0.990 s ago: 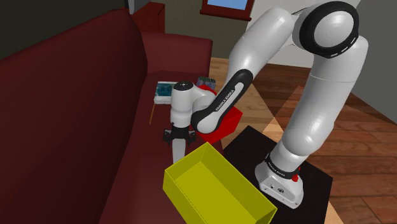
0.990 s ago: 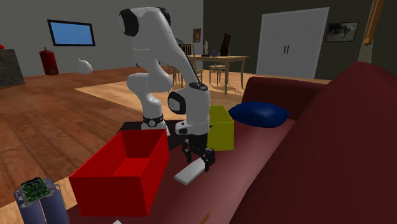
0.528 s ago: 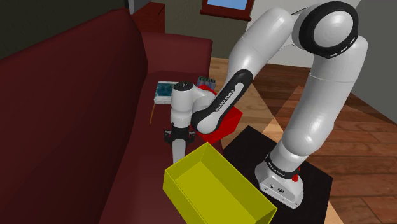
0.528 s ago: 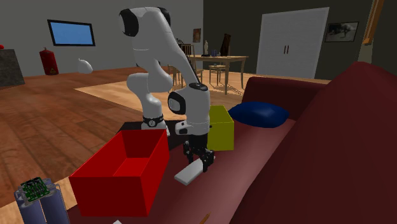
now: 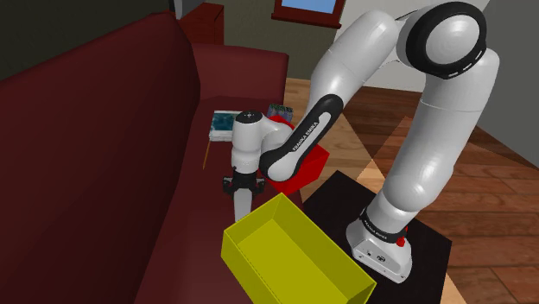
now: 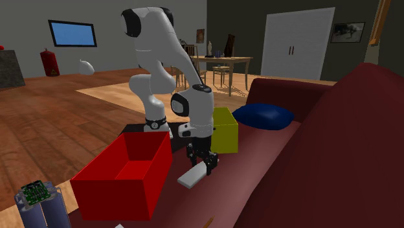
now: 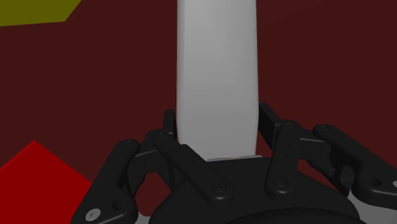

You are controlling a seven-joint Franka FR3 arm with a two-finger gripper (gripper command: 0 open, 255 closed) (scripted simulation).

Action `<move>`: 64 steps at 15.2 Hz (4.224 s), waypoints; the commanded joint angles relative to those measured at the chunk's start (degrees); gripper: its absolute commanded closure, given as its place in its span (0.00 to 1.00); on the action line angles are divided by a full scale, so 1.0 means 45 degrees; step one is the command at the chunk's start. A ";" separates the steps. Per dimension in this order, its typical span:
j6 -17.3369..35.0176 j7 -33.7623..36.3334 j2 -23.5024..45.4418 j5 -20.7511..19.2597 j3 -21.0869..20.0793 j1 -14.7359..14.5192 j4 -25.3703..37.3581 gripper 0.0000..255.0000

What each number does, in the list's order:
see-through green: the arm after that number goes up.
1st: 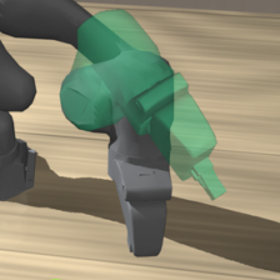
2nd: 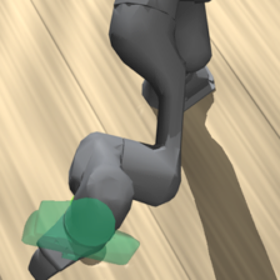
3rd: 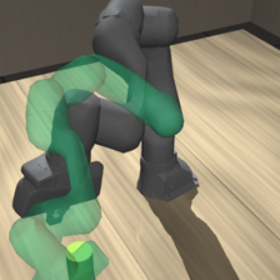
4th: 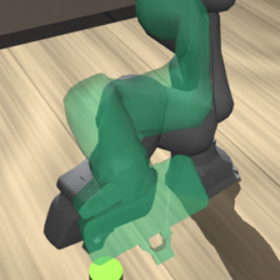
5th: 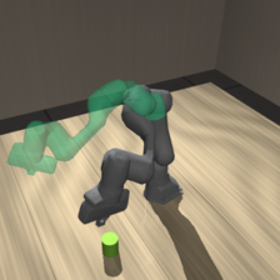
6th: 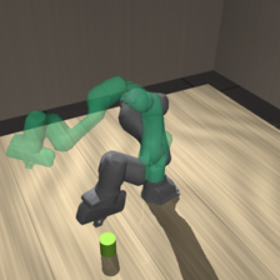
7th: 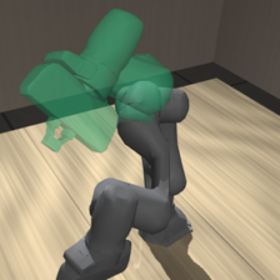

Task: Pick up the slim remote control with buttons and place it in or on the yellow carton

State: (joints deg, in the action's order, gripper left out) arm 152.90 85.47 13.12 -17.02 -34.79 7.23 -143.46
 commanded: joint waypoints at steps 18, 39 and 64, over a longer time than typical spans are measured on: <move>-0.3017 -0.3231 -0.3687 0.4484 -0.1266 0.0709 0.0240 1.00; -0.7062 -0.4625 -0.6490 0.6210 -0.0446 0.0308 0.1890 1.00; -1.0377 -0.0585 -1.4047 1.1310 -0.2121 -0.5675 -0.1525 1.00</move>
State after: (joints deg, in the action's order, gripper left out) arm 106.15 81.07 -49.77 32.62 -42.85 -17.25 -150.28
